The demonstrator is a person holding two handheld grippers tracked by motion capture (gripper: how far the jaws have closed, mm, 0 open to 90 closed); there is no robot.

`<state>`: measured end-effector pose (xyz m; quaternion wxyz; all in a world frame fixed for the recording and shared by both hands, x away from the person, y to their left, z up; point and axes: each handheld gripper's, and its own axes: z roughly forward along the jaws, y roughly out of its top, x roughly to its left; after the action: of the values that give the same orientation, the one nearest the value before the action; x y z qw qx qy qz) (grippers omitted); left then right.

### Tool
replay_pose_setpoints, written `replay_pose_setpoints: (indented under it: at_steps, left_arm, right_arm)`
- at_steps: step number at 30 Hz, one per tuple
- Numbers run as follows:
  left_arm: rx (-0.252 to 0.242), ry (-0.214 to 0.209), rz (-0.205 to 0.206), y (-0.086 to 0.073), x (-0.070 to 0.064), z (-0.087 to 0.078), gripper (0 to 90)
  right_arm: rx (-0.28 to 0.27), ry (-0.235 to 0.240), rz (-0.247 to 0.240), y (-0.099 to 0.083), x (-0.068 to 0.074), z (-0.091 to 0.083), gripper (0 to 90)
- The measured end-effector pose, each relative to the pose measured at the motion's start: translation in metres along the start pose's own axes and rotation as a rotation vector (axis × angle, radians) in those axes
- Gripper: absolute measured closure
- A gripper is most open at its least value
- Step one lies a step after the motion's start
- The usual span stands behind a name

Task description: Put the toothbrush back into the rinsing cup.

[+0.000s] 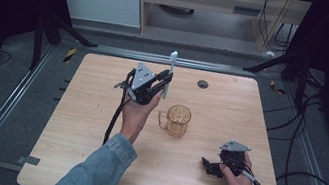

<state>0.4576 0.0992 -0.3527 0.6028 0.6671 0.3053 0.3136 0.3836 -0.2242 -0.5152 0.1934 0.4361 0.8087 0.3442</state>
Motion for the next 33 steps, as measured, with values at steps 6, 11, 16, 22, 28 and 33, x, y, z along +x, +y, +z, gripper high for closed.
replay_pose_setpoints:
  at_steps: [6, 11, 16, 22, 28, 33]
  left_arm:
    - [-0.016, -0.002, 0.010, -0.004, -0.005, -0.001, 78.6]
    - [-0.013, -0.003, 0.014, -0.006, -0.006, -0.002, 78.6]
    - [-0.021, -0.001, 0.009, -0.007, -0.005, -0.003, 78.6]
    - [-0.026, -0.003, 0.004, -0.011, -0.005, -0.004, 78.6]
    - [-0.047, -0.002, -0.003, -0.014, -0.006, -0.008, 78.5]
    - [-0.046, -0.001, -0.003, -0.016, -0.006, -0.009, 78.6]
  right_arm:
    - [0.000, 0.003, -0.003, 0.000, 0.000, 0.000, 1.0]
    - [0.002, 0.004, -0.005, 0.000, 0.000, 0.000, 1.0]
    - [0.000, 0.005, -0.004, 0.000, 0.000, 0.000, 1.0]
    - [0.001, 0.005, -0.004, 0.000, 0.001, 0.000, 1.0]
    - [-0.001, 0.007, -0.011, 0.000, 0.001, 0.000, 1.0]
    - [-0.001, 0.010, -0.009, 0.000, 0.001, 0.000, 1.0]
